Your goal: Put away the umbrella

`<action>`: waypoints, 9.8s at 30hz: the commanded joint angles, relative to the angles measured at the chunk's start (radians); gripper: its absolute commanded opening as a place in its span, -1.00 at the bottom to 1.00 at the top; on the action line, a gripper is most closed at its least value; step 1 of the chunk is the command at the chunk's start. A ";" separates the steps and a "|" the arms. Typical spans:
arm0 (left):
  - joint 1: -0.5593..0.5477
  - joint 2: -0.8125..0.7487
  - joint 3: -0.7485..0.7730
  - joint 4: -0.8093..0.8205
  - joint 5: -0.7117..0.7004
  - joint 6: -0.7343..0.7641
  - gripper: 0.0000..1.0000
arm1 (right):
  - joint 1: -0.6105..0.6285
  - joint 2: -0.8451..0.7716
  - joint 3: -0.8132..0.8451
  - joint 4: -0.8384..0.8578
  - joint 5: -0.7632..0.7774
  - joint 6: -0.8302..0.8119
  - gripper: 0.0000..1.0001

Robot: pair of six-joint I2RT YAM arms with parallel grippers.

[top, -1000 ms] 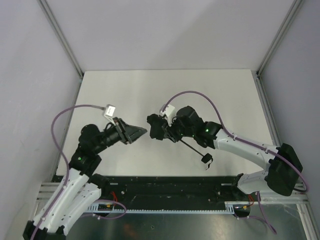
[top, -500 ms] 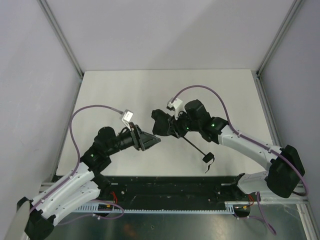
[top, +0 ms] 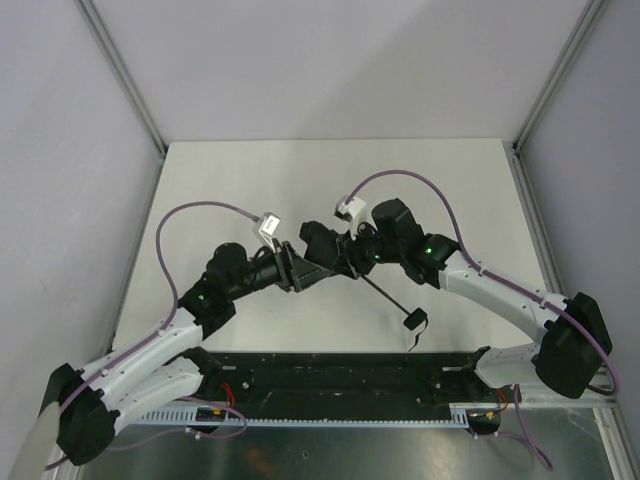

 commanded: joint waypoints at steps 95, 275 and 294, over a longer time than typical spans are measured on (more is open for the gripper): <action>0.033 -0.145 -0.098 0.008 -0.170 0.055 -0.95 | -0.116 -0.255 -0.177 0.674 -0.615 0.659 -1.00; 0.089 1.043 0.848 -0.639 -0.267 0.297 0.54 | 0.185 0.227 -0.353 0.346 0.146 -0.176 -1.00; 0.095 1.240 0.919 -0.661 -0.427 0.294 -0.90 | 0.230 0.260 -0.327 0.311 0.209 -0.183 -1.00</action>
